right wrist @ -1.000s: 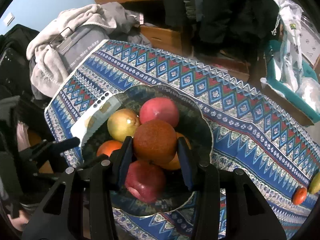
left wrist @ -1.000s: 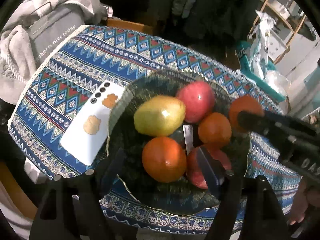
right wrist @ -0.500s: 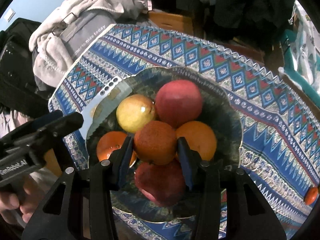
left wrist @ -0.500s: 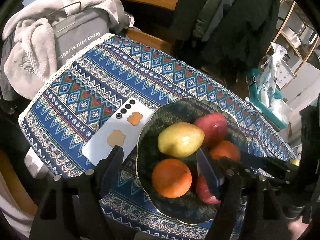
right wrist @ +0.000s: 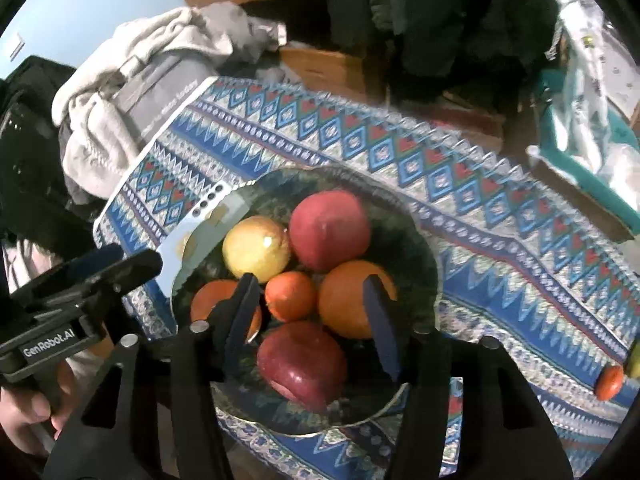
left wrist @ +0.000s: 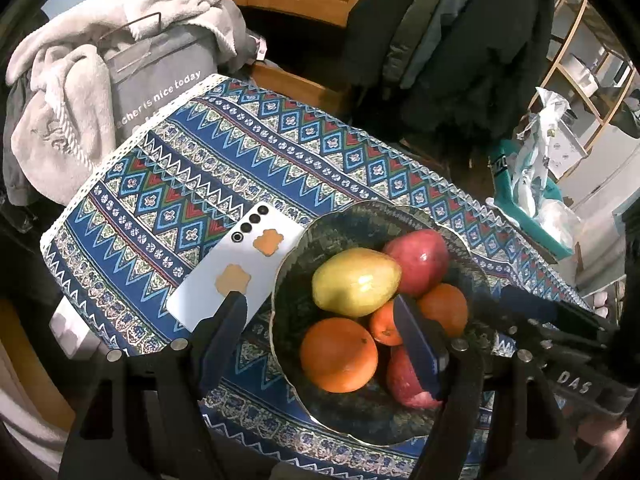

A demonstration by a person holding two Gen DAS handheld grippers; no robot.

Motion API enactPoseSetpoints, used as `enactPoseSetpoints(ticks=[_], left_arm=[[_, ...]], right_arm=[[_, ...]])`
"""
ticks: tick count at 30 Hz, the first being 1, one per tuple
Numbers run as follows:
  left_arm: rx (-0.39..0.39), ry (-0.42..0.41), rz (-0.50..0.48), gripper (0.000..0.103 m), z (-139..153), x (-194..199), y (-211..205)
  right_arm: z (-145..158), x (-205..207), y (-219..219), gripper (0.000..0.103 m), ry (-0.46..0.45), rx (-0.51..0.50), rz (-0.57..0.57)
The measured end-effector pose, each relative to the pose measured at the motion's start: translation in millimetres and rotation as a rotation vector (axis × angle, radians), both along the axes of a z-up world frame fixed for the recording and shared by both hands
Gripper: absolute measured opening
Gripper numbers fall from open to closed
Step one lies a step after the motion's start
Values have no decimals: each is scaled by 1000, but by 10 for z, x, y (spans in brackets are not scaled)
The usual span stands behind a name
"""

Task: Organize fruits
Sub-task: 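Move both tools away from the bowl toward the green pear and tangerine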

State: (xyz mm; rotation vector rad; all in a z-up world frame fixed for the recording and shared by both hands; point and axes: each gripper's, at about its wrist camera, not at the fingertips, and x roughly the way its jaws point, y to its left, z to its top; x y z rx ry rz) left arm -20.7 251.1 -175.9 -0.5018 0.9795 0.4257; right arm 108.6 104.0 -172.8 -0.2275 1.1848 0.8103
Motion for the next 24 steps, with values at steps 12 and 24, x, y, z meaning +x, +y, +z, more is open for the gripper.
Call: enactPoseSetpoints(ticks=[12,24], left_arm=[[51,-74,-76,78,341,73,-294],[161,-162,-179,82,787,127,-772]], right_arm=[[610,7,-374,63,-139,41,-72],[1071,5,-863,71,-239,79,-165]])
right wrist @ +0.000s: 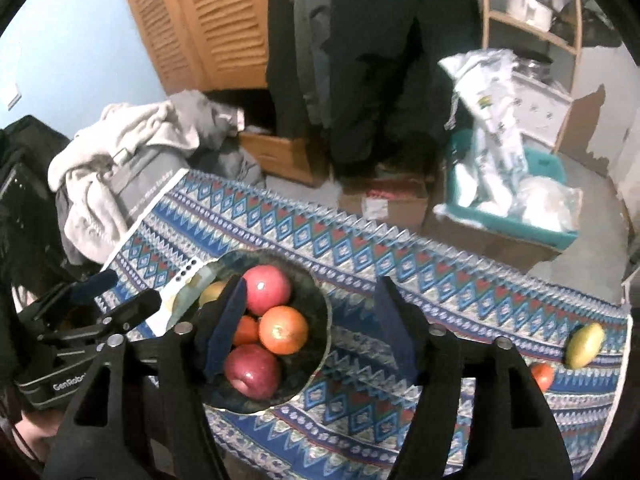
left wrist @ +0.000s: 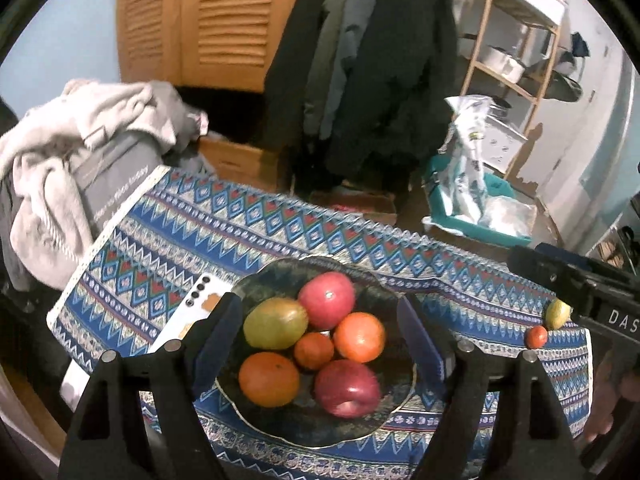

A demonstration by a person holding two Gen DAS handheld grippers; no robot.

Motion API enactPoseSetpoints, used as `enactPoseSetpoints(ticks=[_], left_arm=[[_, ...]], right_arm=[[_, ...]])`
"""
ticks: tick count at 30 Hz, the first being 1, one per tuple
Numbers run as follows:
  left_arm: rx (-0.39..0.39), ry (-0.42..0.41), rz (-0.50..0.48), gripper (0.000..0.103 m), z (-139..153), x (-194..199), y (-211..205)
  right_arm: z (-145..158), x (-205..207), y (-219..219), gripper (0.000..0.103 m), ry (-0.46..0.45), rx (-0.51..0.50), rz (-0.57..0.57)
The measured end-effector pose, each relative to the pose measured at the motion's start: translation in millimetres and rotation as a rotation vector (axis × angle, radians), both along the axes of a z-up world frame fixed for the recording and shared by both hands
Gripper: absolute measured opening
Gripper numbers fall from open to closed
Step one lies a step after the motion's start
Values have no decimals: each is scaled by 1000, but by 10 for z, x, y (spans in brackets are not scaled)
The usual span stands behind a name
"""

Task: Organize fruits
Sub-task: 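Move both tools away from the bowl toward the green pear and tangerine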

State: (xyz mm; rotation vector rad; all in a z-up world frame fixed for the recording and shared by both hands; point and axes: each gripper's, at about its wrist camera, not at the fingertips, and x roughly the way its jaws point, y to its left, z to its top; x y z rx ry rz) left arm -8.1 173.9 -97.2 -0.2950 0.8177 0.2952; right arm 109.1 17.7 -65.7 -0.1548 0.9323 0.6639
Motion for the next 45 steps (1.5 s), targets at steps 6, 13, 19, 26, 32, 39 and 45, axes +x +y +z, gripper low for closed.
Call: enactPoseSetpoints(ticks=[6,13,19,26,32,39,45], left_arm=[[25,-20,-51,82,150,43,-231],[40,-41,-108,87,256,121,-521],[51,-41,-164,87,291,191,-791],[55,-50,-216,88,312,277,-1113],[30,-25,-310,88,251,379,-1486],[36,15,-380,88,178,507,-1838],[25,22,-418,88,180,587,-2058]], right_arm=[[189,-62,-264,74,-57,5,-32],[305,-111,-641,77,-102,16,-79],[306,-111,-1026,77,-123,-7,-145],[321,-107,-1507,78,-133,-15,-234],[301,-102,-1908,79,-129,-22,-301],[288,-95,-2389,79,-127,-33,-396],[233,-74,-2769,79,-109,-41,-478]])
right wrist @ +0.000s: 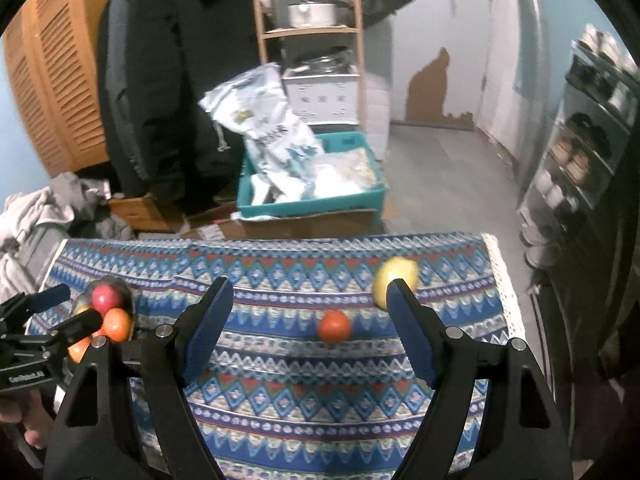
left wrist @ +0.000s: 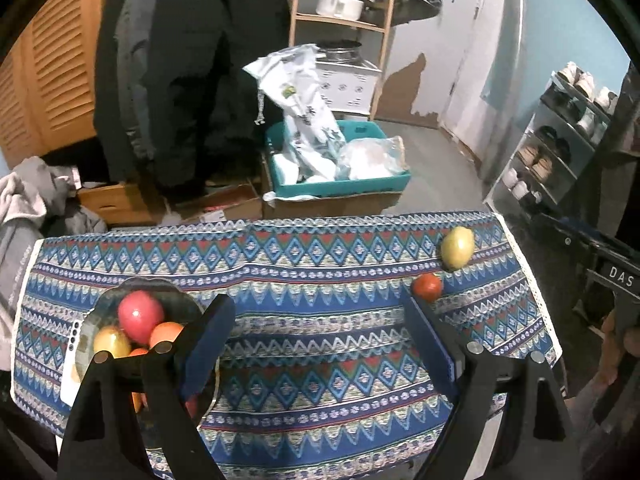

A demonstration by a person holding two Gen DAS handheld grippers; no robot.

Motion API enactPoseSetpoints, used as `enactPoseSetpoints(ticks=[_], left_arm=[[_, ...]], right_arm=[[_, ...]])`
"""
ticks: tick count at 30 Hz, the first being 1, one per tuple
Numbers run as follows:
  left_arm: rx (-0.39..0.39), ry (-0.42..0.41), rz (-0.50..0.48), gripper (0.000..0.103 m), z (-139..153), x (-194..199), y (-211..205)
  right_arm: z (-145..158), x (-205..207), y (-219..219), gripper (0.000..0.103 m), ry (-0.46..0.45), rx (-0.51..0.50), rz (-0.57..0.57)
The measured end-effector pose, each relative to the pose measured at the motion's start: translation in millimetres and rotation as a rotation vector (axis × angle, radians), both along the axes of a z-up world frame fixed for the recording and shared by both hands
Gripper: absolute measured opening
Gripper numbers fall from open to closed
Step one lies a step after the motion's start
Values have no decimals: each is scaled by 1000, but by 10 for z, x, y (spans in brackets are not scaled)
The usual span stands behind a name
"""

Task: Organize fruits
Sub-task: 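Move both tools away from the bowl toward the green pear and tangerine, then grasp the green pear with the right tool while the left tool grasps the tangerine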

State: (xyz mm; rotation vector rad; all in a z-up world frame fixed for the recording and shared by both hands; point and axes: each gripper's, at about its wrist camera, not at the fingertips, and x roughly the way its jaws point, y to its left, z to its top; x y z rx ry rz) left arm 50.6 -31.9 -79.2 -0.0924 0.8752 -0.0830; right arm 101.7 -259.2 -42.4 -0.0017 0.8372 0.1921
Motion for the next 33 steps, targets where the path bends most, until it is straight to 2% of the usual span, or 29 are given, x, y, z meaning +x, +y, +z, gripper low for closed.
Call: enactPoseSetpoints(ticks=[11,18,25,29,33], left_arm=[[15,30,-70,88,-95,199,-387],[29,72,-102,88,-212,473,-588],[17,129,-92,88,-416,861,-677],[5,154,-83,88,-532,1101,-679],[14,187,-75,88,-697,1384,-675]], right_arm=[[-218,62,-425,79,45,-6,-81],[-436,255,-597,79,114,7,-92],[-719,661,-669,79,227,23,-81],[-921,956,-711,79,292,-10,-78],[-1178,1257,-791,79,355,16,-87]])
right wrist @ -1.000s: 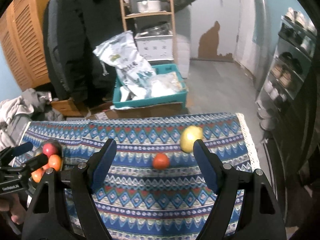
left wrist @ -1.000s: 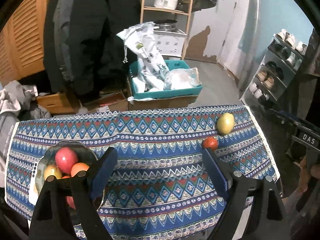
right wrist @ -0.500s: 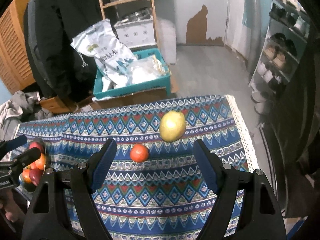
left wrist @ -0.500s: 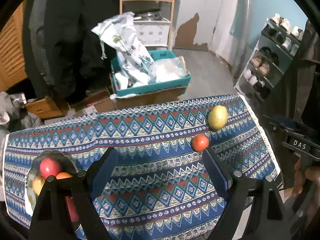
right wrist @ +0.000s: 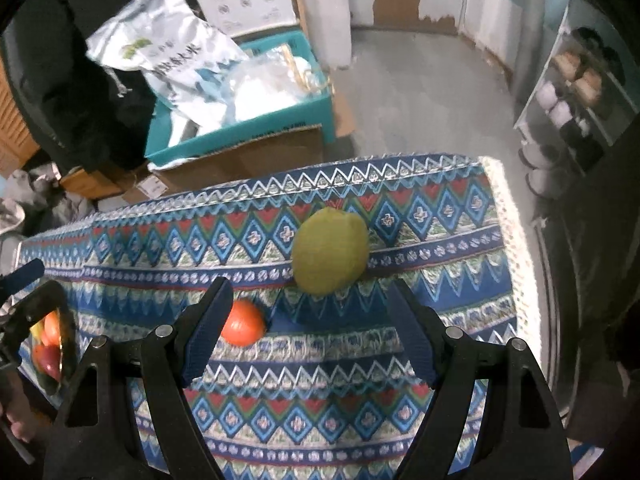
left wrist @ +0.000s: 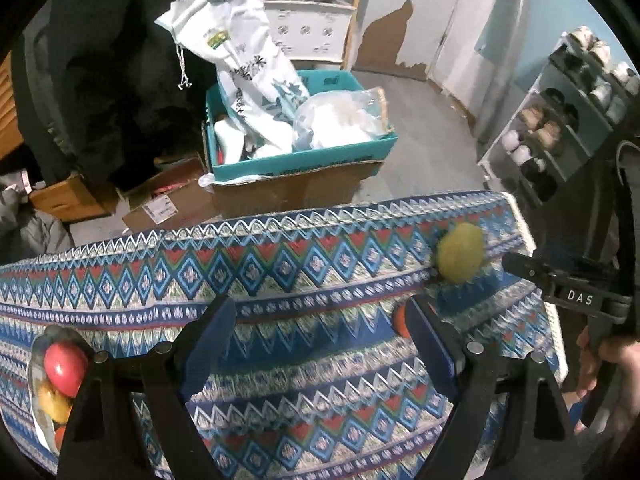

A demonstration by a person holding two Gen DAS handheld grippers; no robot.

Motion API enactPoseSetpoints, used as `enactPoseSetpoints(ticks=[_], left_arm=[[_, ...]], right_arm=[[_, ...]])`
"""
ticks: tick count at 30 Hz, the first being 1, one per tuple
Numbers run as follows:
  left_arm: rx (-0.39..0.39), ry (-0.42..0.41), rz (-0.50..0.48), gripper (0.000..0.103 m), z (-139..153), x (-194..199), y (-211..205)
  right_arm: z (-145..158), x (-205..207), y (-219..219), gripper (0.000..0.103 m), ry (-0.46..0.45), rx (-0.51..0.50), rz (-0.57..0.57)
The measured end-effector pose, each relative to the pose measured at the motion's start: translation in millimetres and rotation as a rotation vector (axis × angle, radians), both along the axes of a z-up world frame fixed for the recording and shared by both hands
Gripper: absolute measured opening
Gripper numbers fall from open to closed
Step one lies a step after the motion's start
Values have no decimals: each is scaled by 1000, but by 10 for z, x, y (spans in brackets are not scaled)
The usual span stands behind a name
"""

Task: Organize fruits
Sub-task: 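Grasp the green pear with the right tool while the left tool grasps the tangerine, then lift and carry the green pear with the right tool while the left tool carries the tangerine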

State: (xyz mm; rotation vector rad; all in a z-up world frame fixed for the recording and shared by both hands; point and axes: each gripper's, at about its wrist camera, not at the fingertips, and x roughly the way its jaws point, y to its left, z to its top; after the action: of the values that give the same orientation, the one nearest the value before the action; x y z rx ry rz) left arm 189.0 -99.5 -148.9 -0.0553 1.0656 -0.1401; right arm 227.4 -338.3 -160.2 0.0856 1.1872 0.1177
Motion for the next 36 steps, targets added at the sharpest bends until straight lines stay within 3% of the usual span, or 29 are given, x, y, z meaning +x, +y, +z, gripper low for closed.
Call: enactPoseSetpoints(ticks=[9,18,21,22,36], left_arm=[[-15,78,3,88,-490,423,-31],[2,114,-54,88,-772,594,-229],[-10,127,-51,88,-821,650,-269],[-13,131,-50,88,-828,660,-280],[-29,165,-138,88,-940,509,-774]], right_arm=[[-642,537,-56,79,132,-13,-33],[-917,682,-3,80,177,-8,-48],[-958,677,-40,79,178,-6,-67],[-963,674,-47,72,177,-2,-68],[-777,134,-282,72,138,-37,-66]])
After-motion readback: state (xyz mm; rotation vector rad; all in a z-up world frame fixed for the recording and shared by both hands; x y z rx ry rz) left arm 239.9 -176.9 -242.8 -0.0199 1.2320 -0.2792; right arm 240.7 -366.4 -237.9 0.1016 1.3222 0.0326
